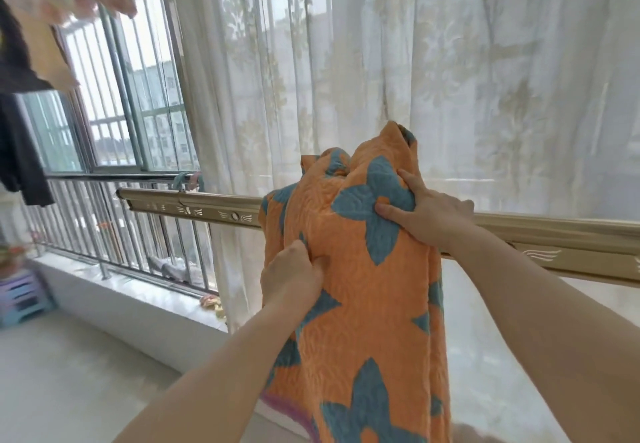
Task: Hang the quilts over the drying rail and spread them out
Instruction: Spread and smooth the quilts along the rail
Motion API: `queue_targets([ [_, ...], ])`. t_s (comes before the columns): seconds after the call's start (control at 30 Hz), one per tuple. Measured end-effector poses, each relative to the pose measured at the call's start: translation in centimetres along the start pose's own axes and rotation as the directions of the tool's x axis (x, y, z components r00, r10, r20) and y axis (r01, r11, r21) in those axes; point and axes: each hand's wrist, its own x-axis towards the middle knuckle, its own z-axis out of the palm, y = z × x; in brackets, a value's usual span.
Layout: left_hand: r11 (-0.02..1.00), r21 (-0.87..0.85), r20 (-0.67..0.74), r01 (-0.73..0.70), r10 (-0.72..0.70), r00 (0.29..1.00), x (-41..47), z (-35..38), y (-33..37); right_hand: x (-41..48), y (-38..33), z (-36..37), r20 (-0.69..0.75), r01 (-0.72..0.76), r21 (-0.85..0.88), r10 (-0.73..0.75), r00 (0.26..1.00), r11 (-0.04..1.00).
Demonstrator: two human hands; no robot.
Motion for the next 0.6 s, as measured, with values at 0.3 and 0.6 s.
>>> queue_targets([
  [0.3,0.958,-0.23,-0.28,-0.17,0.103,0.954,2.9,-4.0,5.0,-1.8,3.2,-2.7,0.05,-0.023,0.08,0.019,0.999,0.997],
  [0.6,0.983,-0.051,-0.293,-0.179,0.157,0.943,9.6,-5.8,13.1,-5.0,5.5,-3.4,-0.006,0.037,0.007,-0.037,0.999,0.999],
])
